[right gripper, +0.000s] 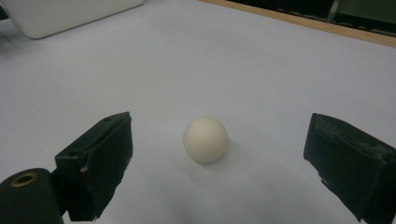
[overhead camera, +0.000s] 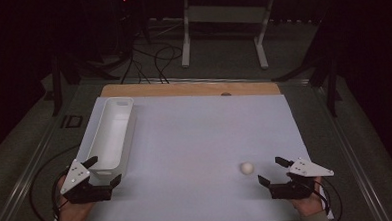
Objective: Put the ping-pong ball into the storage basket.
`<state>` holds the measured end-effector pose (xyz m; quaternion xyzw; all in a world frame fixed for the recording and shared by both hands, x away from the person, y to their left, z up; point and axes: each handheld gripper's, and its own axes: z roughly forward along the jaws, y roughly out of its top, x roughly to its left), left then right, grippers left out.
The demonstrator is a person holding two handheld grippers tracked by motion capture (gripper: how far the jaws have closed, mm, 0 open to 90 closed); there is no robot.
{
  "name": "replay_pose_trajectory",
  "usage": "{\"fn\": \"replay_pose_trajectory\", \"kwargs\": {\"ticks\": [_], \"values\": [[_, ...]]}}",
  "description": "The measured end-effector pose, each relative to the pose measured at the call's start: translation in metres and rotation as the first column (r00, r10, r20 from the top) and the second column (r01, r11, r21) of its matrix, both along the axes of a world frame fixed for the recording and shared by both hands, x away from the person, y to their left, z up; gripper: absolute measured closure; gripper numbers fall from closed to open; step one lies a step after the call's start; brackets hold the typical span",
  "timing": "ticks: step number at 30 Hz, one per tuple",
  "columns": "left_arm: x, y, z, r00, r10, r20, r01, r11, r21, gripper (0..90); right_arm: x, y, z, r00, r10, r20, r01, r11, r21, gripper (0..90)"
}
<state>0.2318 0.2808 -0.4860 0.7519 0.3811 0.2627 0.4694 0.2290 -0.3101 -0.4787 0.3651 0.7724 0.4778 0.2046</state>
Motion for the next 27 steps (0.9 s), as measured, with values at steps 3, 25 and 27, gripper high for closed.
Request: {"fn": "replay_pose_trajectory", "kwargs": {"ticks": [3, 25, 27], "values": [[0.0002, -0.0001, -0.0001, 1.0000, 0.000, 0.000, 0.000, 1.0000, -0.001, 0.2, 0.0002, 0.0001, -0.0001, 1.0000, -0.002, 0.001, 0.002, 1.0000, -0.002, 7.6], [0.0003, -0.0018, -0.0010, 1.0000, 0.009, 0.000, -0.009, 0.9999, 0.008, 0.5, 0.0025, 0.0003, 0.0047, 0.9991, -0.038, -0.021, 0.037, 0.9990, -0.024, 7.2], [0.0002, -0.0019, -0.0011, 0.9999, 0.011, 0.000, -0.011, 0.9999, 0.006, 0.5, 0.0035, 0.0004, 0.0057, 0.9988, -0.039, -0.029, 0.038, 0.9989, -0.027, 7.2]]}}
